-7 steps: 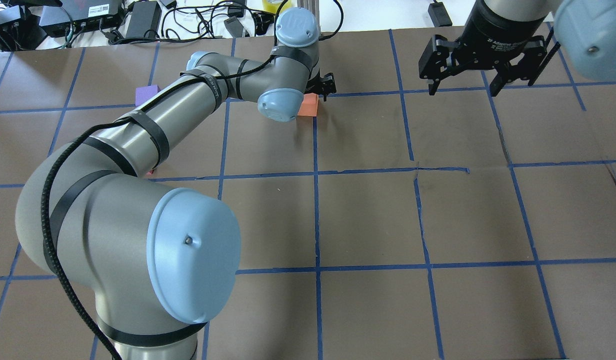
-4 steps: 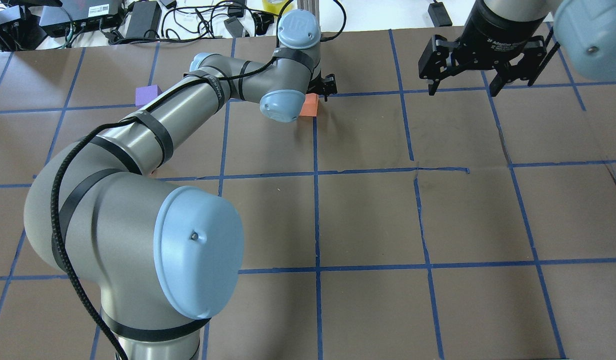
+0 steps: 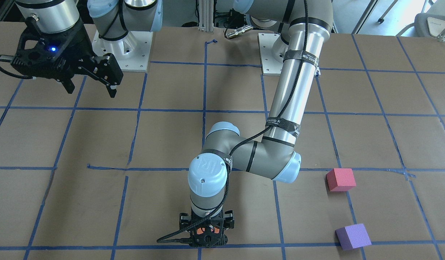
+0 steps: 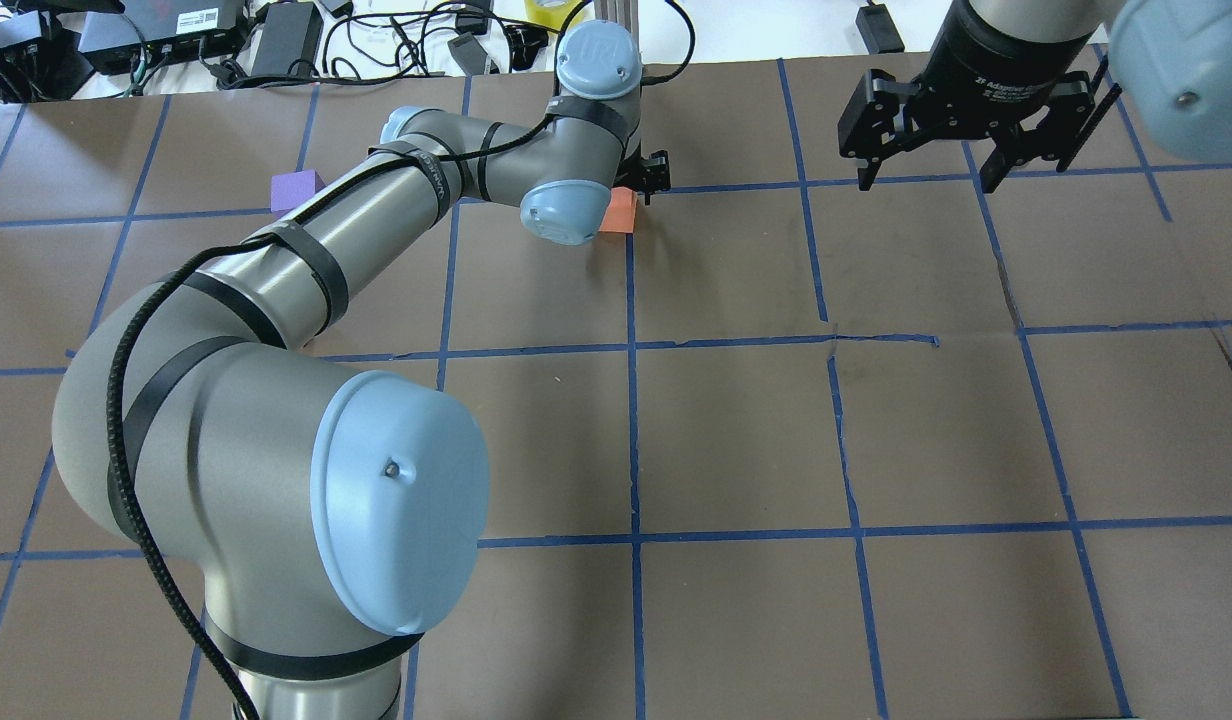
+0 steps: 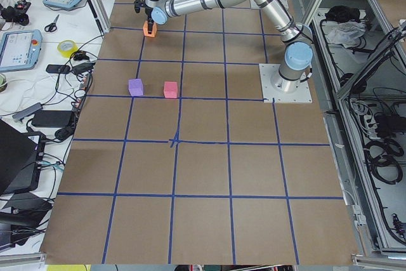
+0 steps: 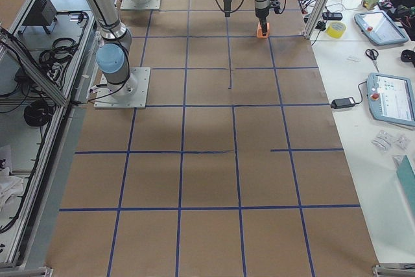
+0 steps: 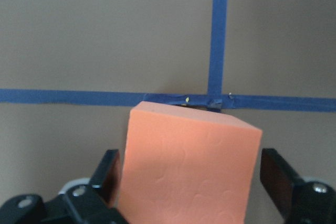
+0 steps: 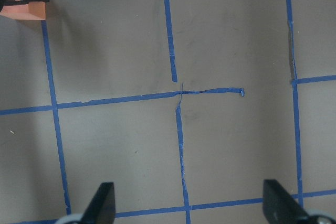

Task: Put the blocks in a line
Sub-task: 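Carry the orange cube with the left gripper toward the purple cube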

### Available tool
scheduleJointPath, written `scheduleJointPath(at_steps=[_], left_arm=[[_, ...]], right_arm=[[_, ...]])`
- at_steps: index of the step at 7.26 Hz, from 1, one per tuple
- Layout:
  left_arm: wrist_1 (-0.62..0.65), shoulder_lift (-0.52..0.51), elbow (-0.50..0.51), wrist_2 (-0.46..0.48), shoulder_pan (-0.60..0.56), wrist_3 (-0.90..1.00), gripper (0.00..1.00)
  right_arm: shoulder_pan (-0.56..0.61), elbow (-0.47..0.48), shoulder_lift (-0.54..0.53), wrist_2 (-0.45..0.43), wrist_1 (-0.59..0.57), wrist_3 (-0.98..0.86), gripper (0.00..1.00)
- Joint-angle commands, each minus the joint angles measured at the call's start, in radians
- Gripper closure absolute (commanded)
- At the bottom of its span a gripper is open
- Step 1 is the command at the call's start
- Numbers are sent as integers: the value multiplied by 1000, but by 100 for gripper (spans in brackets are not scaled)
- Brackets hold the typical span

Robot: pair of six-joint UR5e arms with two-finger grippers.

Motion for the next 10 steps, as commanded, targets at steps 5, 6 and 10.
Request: scheduleJointPath(at_steps=[5, 6, 10], left_arm=[[-14, 73, -20, 11, 12, 8, 48], [-25, 107, -44, 3, 53, 11, 48], [-109, 239, -144, -20, 223, 95, 64]], right_arm=[[1, 4, 0, -1, 0, 0, 0], [1, 4, 0, -1, 0, 0, 0], [1, 4, 0, -1, 2, 0, 0]])
